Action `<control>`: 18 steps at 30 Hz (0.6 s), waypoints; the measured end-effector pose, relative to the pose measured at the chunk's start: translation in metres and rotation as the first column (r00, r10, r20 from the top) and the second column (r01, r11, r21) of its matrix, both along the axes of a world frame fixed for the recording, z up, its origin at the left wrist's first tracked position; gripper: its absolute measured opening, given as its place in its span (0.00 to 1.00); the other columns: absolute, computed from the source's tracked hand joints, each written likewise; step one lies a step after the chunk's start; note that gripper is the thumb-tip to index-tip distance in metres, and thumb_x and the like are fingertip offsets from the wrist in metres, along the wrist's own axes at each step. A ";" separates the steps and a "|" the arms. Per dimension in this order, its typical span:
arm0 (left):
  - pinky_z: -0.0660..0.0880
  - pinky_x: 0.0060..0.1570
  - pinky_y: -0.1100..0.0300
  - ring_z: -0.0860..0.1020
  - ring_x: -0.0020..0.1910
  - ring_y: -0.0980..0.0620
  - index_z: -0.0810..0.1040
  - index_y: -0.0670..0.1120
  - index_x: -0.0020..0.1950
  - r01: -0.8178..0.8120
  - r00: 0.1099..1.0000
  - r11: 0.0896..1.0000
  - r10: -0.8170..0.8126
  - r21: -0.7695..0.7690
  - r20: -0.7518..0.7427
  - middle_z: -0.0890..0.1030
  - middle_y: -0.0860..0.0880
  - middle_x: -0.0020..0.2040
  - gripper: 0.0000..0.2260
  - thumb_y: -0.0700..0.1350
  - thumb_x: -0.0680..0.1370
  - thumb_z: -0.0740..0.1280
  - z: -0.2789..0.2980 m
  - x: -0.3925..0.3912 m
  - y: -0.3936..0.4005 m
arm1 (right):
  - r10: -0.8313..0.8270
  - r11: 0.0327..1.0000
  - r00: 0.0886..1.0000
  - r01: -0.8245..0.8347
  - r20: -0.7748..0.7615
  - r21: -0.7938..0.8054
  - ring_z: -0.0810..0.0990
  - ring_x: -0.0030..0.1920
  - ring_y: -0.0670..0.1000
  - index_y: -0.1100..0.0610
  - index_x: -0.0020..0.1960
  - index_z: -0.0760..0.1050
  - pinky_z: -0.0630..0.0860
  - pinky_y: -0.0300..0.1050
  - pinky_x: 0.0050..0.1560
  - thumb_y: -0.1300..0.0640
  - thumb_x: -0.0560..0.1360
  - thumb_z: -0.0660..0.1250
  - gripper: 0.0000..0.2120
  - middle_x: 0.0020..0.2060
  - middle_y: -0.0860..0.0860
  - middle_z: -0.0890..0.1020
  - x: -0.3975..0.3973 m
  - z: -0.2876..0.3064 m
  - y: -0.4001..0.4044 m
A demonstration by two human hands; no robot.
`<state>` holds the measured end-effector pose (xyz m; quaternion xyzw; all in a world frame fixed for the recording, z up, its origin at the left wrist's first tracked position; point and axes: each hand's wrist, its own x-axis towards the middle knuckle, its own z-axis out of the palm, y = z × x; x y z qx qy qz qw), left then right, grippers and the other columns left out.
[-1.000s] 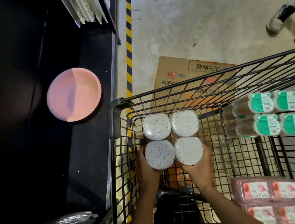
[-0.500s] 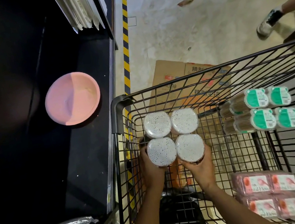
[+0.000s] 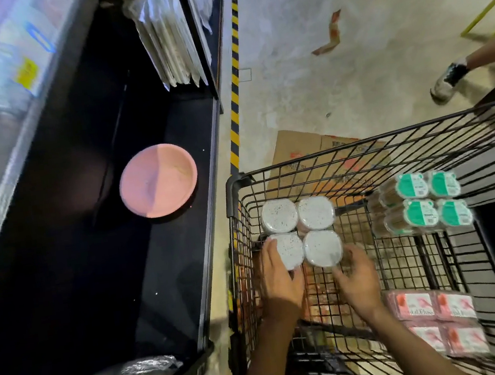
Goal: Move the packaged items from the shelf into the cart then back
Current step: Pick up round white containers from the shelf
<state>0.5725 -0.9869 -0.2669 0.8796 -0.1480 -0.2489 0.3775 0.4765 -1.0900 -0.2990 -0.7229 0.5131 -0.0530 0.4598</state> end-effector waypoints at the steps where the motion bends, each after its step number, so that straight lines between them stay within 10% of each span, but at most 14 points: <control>1: 0.44 0.69 0.68 0.58 0.74 0.50 0.58 0.41 0.75 0.019 1.000 1.000 -0.019 -0.002 0.021 0.60 0.44 0.75 0.28 0.39 0.77 0.65 0.012 0.001 0.001 | 0.055 0.998 0.998 -0.054 0.024 -0.031 0.74 0.62 0.53 0.58 0.66 0.69 0.73 0.52 0.63 0.64 0.73 0.69 0.22 0.63 0.55 0.74 0.002 0.014 0.001; 5: 0.40 0.63 0.80 0.53 0.70 0.63 0.58 0.44 0.76 0.051 0.991 0.997 -0.044 -0.050 0.126 0.58 0.49 0.76 0.24 0.43 0.81 0.60 0.053 -0.001 0.014 | 0.210 0.975 0.968 -0.196 0.135 -0.108 0.71 0.63 0.51 0.58 0.68 0.69 0.69 0.48 0.64 0.62 0.75 0.68 0.22 0.65 0.54 0.73 0.010 0.072 0.010; 11: 0.51 0.72 0.67 0.57 0.72 0.60 0.61 0.45 0.75 -0.074 0.954 0.991 0.103 -0.111 0.282 0.62 0.49 0.75 0.22 0.45 0.81 0.60 0.119 -0.020 0.062 | 0.442 0.894 0.858 -0.396 0.261 -0.212 0.67 0.70 0.53 0.58 0.69 0.68 0.63 0.47 0.69 0.60 0.77 0.66 0.21 0.69 0.53 0.70 0.011 0.152 0.040; 18: 0.58 0.71 0.65 0.62 0.72 0.60 0.66 0.47 0.73 -0.306 0.830 0.935 0.354 -0.178 0.431 0.65 0.57 0.71 0.23 0.53 0.80 0.57 0.197 -0.086 0.170 | 0.795 0.606 0.500 -0.686 0.344 -0.403 0.61 0.70 0.40 0.53 0.71 0.67 0.56 0.35 0.70 0.52 0.79 0.61 0.21 0.70 0.41 0.65 -0.006 0.234 0.107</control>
